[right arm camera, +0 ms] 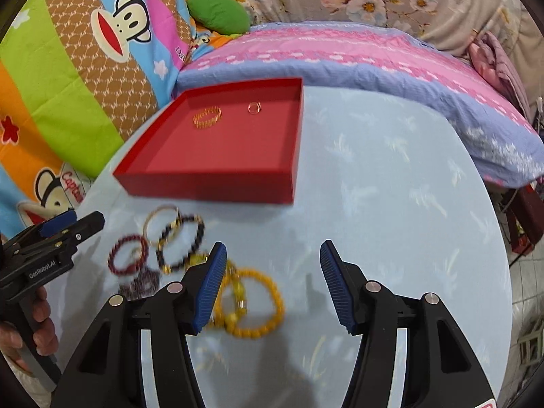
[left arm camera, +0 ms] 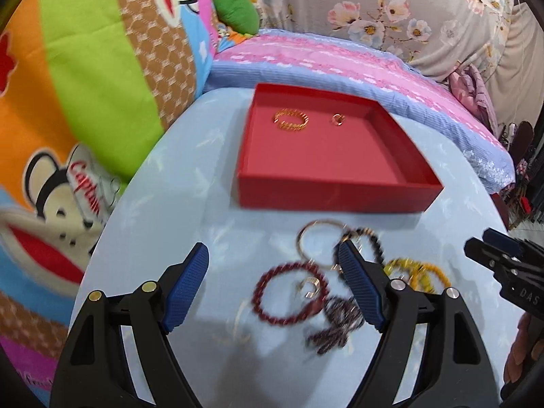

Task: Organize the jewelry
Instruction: 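Withdraw both tools from the tray back over the remaining jewelry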

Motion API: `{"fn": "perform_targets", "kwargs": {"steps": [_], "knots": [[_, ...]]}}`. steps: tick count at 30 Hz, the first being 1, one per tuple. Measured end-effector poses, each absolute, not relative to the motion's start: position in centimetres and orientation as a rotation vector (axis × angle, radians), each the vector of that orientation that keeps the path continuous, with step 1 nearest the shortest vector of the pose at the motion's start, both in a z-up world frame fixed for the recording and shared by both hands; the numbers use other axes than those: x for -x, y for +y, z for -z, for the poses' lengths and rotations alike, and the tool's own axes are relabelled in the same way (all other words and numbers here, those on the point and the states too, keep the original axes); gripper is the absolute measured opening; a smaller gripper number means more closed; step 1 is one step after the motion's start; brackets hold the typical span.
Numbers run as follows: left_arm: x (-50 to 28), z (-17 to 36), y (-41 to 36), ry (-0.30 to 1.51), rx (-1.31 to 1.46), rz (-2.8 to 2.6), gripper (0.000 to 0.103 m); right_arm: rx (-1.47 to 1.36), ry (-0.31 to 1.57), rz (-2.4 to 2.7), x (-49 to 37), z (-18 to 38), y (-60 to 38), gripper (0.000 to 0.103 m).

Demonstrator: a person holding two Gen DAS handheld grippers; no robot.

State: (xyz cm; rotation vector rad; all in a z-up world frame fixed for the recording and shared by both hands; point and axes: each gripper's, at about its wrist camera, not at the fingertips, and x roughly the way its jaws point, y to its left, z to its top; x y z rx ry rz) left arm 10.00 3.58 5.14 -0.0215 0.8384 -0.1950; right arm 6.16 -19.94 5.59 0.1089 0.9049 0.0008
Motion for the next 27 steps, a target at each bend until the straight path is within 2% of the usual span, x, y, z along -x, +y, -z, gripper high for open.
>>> {"fn": "perform_targets", "kwargs": {"steps": [8,22,27], "knots": [[-7.3,-1.2,5.0,0.900,0.026,0.159,0.075,-0.115,0.930,0.007,-2.3,-2.6,-18.0,0.056],[-8.0,-1.1,4.8,0.880,0.041,0.158,0.075,-0.137,0.929,-0.004,-3.1,-2.0,-17.2,0.055],[-8.3,-1.3,4.6,0.873,0.041,0.162,0.075,-0.129,0.926,-0.012,-4.1,-1.9,-16.8,0.043]]}}
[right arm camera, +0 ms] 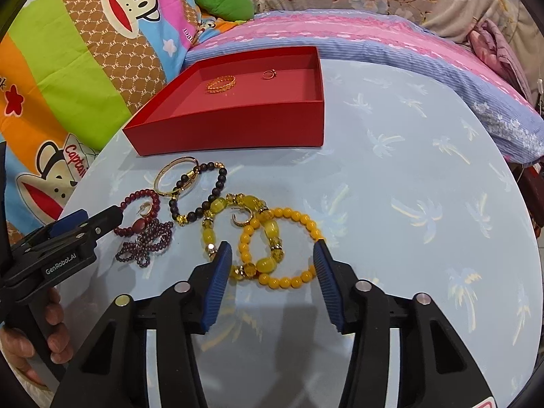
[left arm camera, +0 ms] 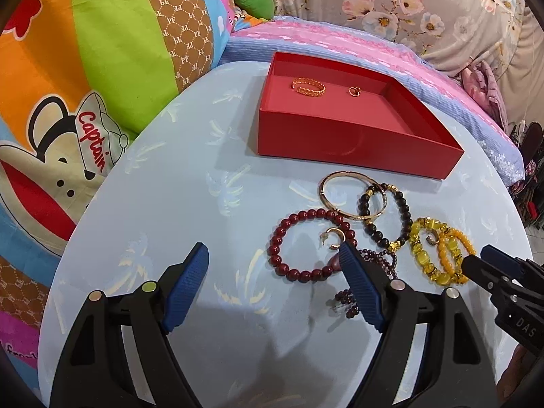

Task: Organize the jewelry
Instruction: 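Withdraw both tools from the tray back over the remaining jewelry, then grasp the red bead bracelet with the left tool while the right tool grasps the yellow bead bracelet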

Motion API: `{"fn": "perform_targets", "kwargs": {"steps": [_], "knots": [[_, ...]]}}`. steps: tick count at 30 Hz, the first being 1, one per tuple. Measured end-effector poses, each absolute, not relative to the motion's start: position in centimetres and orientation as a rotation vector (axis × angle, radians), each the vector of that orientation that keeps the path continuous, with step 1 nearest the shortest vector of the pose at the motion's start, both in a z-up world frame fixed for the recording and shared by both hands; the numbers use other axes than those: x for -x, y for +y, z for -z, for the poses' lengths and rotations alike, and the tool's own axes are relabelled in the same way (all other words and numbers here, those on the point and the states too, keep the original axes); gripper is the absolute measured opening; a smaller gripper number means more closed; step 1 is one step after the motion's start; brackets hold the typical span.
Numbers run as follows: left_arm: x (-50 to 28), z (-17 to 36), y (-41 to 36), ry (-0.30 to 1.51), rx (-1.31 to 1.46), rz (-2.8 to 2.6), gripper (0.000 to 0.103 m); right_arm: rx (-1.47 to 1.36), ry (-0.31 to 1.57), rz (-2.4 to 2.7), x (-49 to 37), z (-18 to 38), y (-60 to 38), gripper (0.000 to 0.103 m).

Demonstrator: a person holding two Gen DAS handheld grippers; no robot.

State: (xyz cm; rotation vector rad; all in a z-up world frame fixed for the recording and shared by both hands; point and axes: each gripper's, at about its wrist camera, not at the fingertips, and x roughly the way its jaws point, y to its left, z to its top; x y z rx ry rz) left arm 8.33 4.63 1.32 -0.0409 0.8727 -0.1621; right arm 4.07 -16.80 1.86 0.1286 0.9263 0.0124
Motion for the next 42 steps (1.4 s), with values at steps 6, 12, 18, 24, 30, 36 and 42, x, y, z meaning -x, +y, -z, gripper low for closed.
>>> {"fn": "perform_targets", "kwargs": {"steps": [6,12,18,24,30,36,42], "knots": [[-8.7,-0.8,4.7,0.889,0.050,0.169,0.072,-0.125,0.935,-0.012,-5.2,-1.4,-16.7,0.030],[-9.0,-0.3,4.8,0.898,0.045,0.169,0.067,-0.124,0.955,-0.010,-5.9,-0.4,-16.6,0.020],[-9.6,0.0,4.5,0.897,0.020,0.167,0.061,-0.124,0.943,-0.004,-6.1,-0.2,-16.8,0.010],[-10.1,0.1,4.0,0.888,0.003,0.185,0.048,-0.124,0.941,0.000,-6.1,-0.2,-16.8,0.009],[-10.1,0.0,3.7,0.891,0.005,0.212,0.011,-0.145,0.941,-0.005,-5.9,-0.4,-17.1,0.009],[-10.1,-0.2,4.0,0.913,0.033,0.239,0.008,-0.159,0.923,-0.014,-5.4,-1.4,-17.2,0.009],[-9.4,-1.8,4.1,0.906,0.050,0.272,0.007,-0.165,0.891,-0.034,-5.1,-3.4,-17.2,0.009]]}}
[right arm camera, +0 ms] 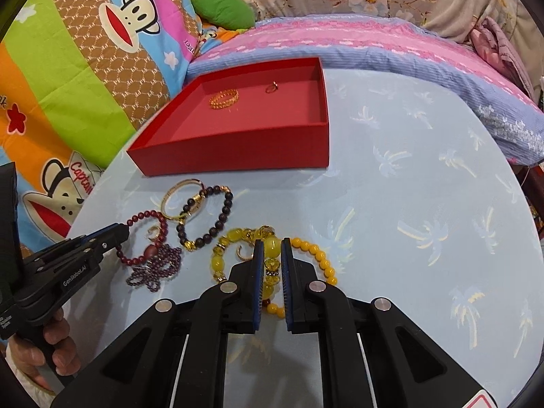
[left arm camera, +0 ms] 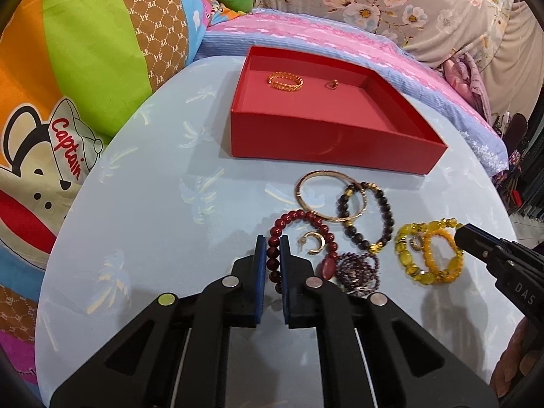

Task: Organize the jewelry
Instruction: 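Grasp the red bead bracelet with the left tool while the right tool grasps the yellow bead bracelet, then carry both bead bracelets into the red tray and open both tools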

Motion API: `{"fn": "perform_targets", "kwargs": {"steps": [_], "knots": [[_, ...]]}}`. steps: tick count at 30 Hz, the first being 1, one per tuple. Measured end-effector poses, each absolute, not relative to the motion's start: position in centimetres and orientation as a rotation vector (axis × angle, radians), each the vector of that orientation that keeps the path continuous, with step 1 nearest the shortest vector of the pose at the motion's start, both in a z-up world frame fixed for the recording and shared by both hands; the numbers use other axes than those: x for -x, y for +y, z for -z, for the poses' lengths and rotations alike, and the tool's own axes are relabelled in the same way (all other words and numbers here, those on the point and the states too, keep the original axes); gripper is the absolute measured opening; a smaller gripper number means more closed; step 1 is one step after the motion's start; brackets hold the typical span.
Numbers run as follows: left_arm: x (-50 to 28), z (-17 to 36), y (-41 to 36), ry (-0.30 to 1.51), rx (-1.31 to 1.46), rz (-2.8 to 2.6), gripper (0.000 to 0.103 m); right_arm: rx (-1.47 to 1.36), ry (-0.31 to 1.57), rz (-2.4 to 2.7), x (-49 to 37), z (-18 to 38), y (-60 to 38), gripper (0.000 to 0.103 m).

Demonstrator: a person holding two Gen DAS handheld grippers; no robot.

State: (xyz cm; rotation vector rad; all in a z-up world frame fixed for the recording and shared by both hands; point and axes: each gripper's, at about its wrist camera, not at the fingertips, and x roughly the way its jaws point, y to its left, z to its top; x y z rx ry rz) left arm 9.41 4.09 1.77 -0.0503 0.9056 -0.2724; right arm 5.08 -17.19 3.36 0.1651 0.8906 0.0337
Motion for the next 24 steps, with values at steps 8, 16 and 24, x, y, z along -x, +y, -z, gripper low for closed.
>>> {"fn": "perform_targets", "kwargs": {"steps": [8,16,24], "knots": [[-8.7,-5.5,3.7,0.864,0.064,0.358,0.007,-0.153,0.835,-0.056,-4.9,-6.6,-17.1,0.009],[-8.2,-8.8,2.1,0.802,0.020,0.412,0.008,-0.148,0.791,-0.076,-5.5,-9.2,-17.3,0.009],[-10.2,-12.5,0.1,0.720,-0.002,0.469,0.008,-0.153,0.734,-0.116,-8.1,-12.5,-17.9,0.009]]}}
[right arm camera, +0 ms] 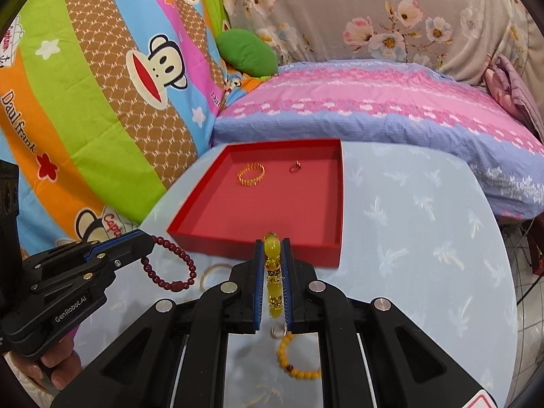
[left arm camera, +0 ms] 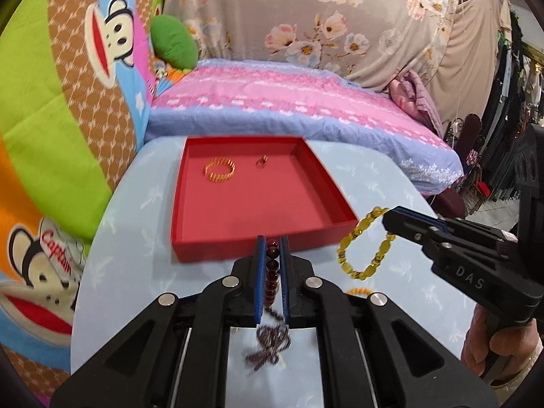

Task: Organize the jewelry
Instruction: 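Carry both bead bracelets into the red tray and open both tools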

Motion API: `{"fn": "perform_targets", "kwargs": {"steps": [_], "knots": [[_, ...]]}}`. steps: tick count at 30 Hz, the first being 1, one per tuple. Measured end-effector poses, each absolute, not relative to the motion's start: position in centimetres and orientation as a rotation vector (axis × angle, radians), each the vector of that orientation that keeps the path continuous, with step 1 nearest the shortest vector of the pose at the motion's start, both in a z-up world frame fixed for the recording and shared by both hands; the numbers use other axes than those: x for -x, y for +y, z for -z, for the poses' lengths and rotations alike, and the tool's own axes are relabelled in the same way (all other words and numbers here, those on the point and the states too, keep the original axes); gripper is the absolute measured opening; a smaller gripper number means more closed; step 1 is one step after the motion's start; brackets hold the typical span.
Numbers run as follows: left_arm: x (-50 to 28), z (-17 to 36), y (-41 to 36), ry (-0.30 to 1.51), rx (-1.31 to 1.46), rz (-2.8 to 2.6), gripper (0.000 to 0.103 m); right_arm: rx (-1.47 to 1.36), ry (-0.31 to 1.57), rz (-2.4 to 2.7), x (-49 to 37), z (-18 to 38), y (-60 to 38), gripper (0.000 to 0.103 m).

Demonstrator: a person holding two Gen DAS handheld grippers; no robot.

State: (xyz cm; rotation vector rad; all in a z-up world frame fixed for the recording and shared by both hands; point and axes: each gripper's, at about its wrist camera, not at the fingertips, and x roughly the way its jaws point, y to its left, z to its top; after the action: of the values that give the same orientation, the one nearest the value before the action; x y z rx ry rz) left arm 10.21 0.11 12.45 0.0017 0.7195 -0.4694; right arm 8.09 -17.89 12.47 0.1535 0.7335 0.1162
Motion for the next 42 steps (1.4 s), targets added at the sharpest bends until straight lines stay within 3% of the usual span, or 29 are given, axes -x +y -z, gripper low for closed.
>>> {"fn": "perform_targets", "kwargs": {"steps": [11,26,36,42], "knots": [[-18.2,-15.7,-2.6,0.668,0.040,0.531,0.008,-0.167,0.723,-0.151,-17.4,-14.7,-19.1,0.009],[-28.0,-5.3,-2.3,0.868,0.042,0.395,0.008,-0.161,0.904,-0.090,-26.1,-5.7,-19.7,0.009],[-29.0,-2.8,-2.7,0.879,-0.166,0.261,0.008,0.043,0.999,0.039,-29.5,-3.3,-18.5,0.009],[-29.9,-2.4,-2.3,0.897,-0.126,0.234,0.008,0.004,0.965,0.047,-30.4,-4.2,-18.8,0.009]]}}
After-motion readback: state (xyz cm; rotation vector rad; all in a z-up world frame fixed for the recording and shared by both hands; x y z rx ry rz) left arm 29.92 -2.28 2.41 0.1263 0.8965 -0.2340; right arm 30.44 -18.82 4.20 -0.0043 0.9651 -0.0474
